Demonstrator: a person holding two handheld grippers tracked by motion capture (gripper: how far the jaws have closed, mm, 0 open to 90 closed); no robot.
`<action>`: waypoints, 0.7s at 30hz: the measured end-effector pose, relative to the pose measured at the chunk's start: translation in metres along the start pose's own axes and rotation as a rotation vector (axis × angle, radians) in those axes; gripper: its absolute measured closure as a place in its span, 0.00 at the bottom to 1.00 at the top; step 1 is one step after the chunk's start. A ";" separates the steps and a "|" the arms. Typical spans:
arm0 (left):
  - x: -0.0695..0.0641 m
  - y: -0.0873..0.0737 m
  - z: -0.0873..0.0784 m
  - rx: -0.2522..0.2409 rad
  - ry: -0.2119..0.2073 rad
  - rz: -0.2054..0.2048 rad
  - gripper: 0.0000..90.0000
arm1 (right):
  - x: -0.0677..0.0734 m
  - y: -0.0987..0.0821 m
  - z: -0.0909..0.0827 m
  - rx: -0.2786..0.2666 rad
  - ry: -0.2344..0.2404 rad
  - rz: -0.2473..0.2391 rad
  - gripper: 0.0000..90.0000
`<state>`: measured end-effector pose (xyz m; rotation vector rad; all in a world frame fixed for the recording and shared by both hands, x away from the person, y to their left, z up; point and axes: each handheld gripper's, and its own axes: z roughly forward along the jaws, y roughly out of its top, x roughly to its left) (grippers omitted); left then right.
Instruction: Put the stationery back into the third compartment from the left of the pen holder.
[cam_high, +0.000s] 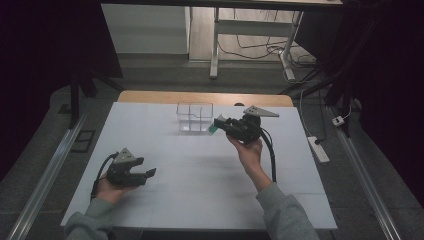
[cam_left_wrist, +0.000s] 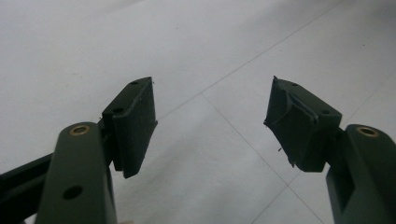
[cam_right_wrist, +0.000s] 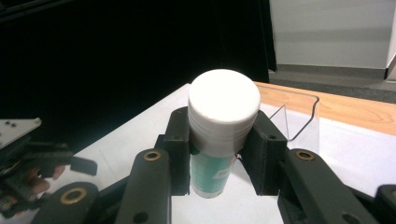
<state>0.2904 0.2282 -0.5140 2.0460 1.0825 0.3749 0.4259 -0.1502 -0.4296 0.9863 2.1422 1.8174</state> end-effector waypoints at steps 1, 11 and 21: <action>0.000 0.000 0.000 0.002 -0.001 0.002 0.36 | -0.001 0.002 0.002 0.001 -0.004 0.001 0.72; 0.000 0.000 0.000 0.000 -0.002 0.004 0.36 | -0.010 0.014 0.021 -0.003 -0.036 0.008 0.72; 0.000 0.000 0.001 0.005 -0.005 0.008 0.36 | -0.025 0.025 0.038 0.018 -0.092 0.009 0.72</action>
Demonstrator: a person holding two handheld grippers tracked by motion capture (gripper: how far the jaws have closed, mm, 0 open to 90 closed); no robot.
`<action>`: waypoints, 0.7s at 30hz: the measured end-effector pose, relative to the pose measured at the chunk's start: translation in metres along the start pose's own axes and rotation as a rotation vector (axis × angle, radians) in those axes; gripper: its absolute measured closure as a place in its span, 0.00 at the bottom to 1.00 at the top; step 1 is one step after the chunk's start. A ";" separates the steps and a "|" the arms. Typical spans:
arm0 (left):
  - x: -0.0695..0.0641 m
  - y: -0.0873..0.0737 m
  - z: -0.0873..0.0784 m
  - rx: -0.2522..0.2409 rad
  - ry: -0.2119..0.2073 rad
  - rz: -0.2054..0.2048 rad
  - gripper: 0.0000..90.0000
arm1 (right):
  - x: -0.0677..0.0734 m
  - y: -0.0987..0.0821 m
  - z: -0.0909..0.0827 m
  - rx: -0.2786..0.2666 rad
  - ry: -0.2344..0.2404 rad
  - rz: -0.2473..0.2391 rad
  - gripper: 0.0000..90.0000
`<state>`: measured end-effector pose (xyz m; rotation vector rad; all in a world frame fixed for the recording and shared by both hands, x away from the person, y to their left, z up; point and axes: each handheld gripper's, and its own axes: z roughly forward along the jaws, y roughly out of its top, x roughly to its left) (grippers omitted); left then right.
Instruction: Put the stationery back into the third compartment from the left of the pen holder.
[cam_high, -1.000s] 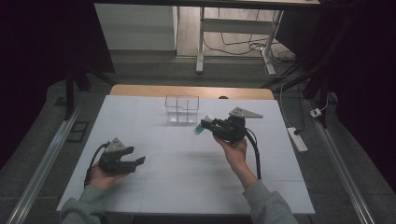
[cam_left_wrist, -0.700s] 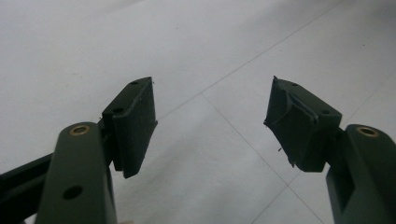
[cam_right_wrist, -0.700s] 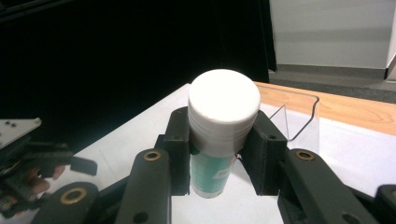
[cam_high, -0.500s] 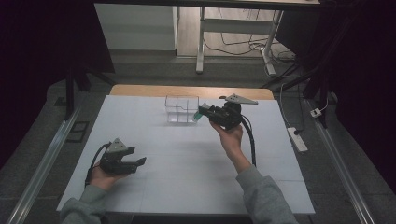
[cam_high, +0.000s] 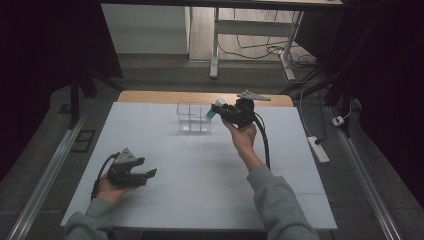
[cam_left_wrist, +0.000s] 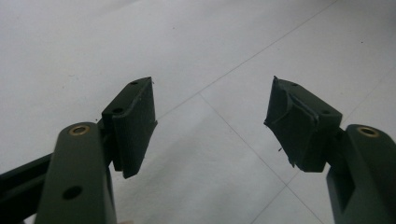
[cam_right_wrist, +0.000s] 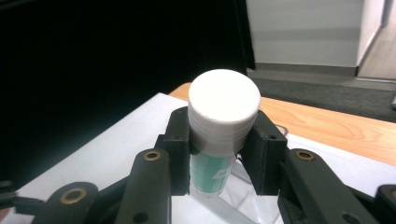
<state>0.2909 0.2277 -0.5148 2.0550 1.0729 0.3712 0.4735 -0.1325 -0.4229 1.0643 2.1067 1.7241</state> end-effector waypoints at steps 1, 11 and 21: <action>0.000 0.000 0.000 0.001 -0.001 0.000 0.36 | -0.002 0.000 0.001 0.001 -0.004 0.002 0.72; 0.000 0.000 0.002 0.012 0.001 0.012 0.36 | -0.010 0.002 0.017 0.008 -0.030 0.011 0.72; 0.001 -0.001 0.001 0.007 -0.005 0.013 0.36 | -0.019 0.002 0.037 0.015 -0.077 0.009 0.72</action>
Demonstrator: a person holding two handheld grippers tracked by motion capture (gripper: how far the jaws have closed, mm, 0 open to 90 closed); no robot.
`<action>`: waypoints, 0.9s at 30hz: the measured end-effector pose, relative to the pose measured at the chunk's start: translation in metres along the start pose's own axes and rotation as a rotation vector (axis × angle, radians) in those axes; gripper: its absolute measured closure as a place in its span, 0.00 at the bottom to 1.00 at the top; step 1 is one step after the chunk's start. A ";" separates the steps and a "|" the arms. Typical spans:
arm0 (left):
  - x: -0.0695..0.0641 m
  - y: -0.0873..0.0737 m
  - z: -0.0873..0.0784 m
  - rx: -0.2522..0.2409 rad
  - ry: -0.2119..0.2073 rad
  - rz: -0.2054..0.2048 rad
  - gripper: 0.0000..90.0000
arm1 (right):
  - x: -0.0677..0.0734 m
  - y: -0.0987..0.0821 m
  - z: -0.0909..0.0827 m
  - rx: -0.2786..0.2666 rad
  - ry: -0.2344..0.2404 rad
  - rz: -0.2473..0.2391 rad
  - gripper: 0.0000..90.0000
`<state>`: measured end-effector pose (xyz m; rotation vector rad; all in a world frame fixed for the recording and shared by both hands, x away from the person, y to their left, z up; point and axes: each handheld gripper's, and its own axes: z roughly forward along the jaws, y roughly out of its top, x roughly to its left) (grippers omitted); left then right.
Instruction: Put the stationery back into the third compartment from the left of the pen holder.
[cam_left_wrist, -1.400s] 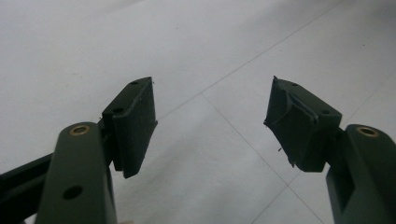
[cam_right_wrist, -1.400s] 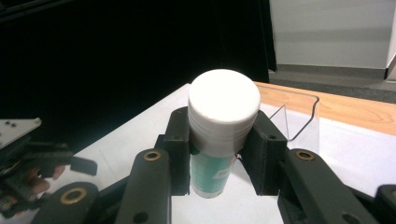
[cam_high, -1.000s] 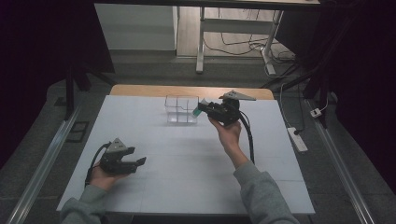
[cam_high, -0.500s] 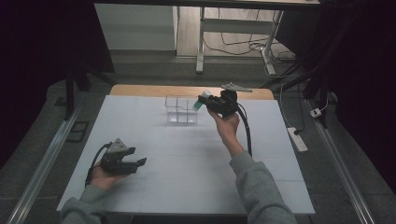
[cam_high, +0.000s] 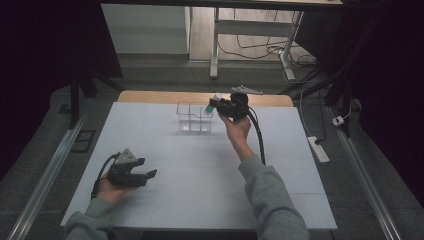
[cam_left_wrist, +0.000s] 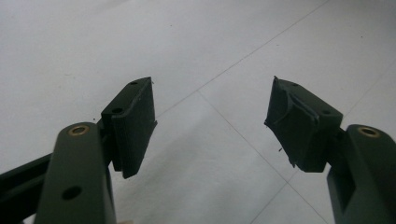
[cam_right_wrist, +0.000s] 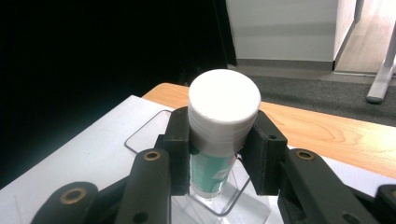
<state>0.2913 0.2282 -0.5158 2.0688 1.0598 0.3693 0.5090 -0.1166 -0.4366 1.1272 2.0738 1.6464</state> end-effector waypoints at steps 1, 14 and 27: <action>0.000 0.000 0.000 -0.003 -0.001 -0.005 0.36 | -0.001 0.000 0.002 0.003 -0.003 0.000 0.72; 0.004 -0.001 -0.001 -0.012 -0.005 -0.021 0.36 | -0.003 -0.008 0.012 0.038 -0.020 0.001 0.50; 0.004 0.000 -0.001 -0.012 -0.001 -0.026 0.36 | -0.003 -0.016 -0.016 0.043 0.033 -0.006 0.50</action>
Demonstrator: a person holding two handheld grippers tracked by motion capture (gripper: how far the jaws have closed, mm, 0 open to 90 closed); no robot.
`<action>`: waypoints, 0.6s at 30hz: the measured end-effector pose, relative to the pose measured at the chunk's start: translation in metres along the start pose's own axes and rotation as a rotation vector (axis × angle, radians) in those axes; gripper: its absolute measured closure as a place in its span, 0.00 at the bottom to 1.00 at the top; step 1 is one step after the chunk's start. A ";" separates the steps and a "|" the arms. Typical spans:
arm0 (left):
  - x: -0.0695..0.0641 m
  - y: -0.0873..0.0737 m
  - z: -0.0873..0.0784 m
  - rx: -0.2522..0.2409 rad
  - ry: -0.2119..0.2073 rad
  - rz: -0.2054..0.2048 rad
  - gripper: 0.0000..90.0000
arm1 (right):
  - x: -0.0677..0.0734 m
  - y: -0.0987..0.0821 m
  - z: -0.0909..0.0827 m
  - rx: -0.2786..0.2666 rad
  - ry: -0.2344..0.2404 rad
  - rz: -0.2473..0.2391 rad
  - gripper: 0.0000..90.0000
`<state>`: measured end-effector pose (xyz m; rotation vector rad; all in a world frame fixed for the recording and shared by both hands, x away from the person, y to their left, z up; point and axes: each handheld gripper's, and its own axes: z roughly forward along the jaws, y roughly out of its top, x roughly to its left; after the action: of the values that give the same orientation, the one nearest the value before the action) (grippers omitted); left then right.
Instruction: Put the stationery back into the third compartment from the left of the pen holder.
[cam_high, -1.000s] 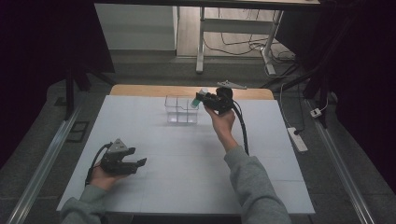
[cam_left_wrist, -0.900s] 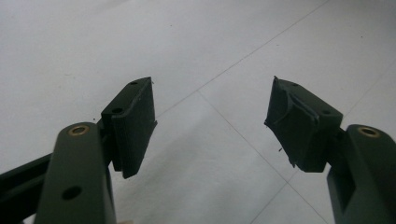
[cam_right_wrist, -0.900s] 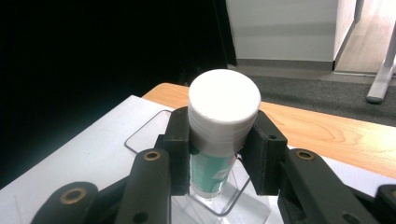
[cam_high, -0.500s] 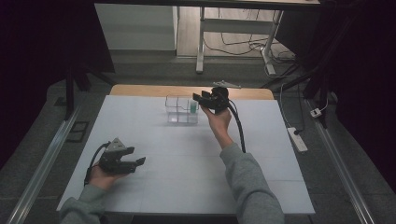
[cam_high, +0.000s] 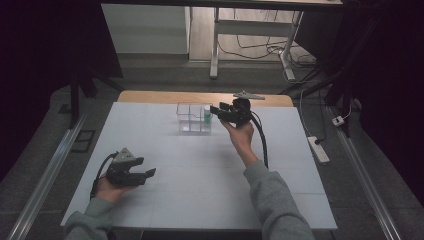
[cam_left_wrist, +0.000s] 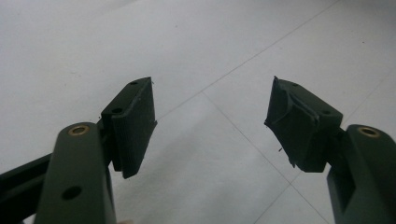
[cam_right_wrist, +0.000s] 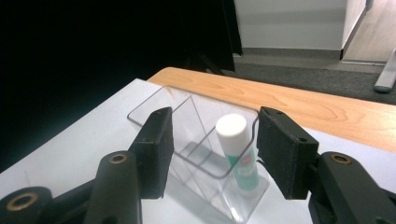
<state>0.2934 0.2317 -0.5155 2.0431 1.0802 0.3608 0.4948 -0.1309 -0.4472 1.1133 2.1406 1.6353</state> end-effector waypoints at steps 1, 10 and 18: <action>0.000 0.000 0.000 0.001 0.000 0.000 0.36 | 0.000 -0.001 -0.002 0.007 -0.002 -0.003 0.51; 0.001 0.001 0.001 -0.002 -0.002 -0.003 0.36 | -0.007 -0.015 -0.022 0.037 0.012 0.017 0.49; 0.000 0.002 0.001 -0.004 -0.002 0.001 0.36 | -0.005 -0.027 -0.043 0.061 0.024 0.016 0.48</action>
<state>0.2949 0.2306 -0.5147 2.0407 1.0763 0.3608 0.4610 -0.1678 -0.4574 1.1364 2.2160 1.6077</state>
